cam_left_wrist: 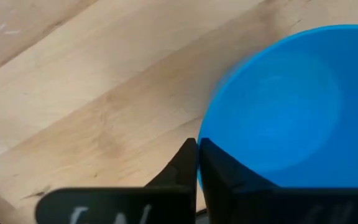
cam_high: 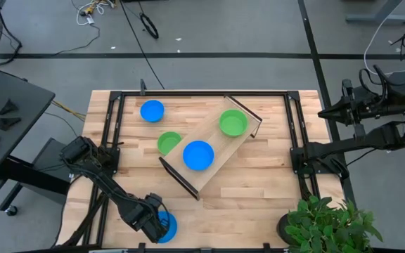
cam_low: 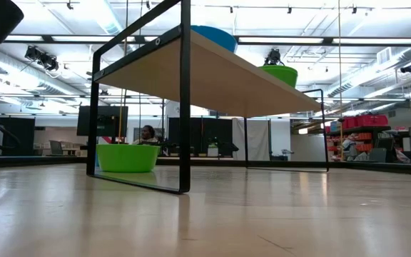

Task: Pick & Place Mini bowls
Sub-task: Stack the bottom blue bowl on top of the blue bowl on the shelf

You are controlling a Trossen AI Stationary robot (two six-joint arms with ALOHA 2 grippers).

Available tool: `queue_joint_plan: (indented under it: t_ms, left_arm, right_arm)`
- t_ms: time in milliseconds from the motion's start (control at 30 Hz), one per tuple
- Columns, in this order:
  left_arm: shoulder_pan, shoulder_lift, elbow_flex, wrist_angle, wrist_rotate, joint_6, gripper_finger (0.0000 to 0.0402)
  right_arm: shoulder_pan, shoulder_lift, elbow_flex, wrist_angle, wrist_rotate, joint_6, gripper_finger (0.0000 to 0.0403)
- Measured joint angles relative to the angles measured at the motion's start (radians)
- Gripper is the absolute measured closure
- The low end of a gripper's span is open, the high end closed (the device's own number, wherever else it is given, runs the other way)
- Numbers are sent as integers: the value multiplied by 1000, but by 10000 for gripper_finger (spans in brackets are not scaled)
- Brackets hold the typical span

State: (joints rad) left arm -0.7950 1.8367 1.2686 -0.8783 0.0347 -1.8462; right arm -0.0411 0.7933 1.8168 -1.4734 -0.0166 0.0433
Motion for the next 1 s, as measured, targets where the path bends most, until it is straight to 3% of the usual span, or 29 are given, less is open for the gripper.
queue_joint_plan:
  t_ms: [567, 1000]
  left_arm:
    - [0, -5, 0, -1, 13, 60, 398]
    - [1, -157, 3, -40, 20, 77, 400]
  right_arm:
    - [0, 0, 0, 0, 0, 0, 380]
    - [0, 0, 0, 0, 0, 0, 380]
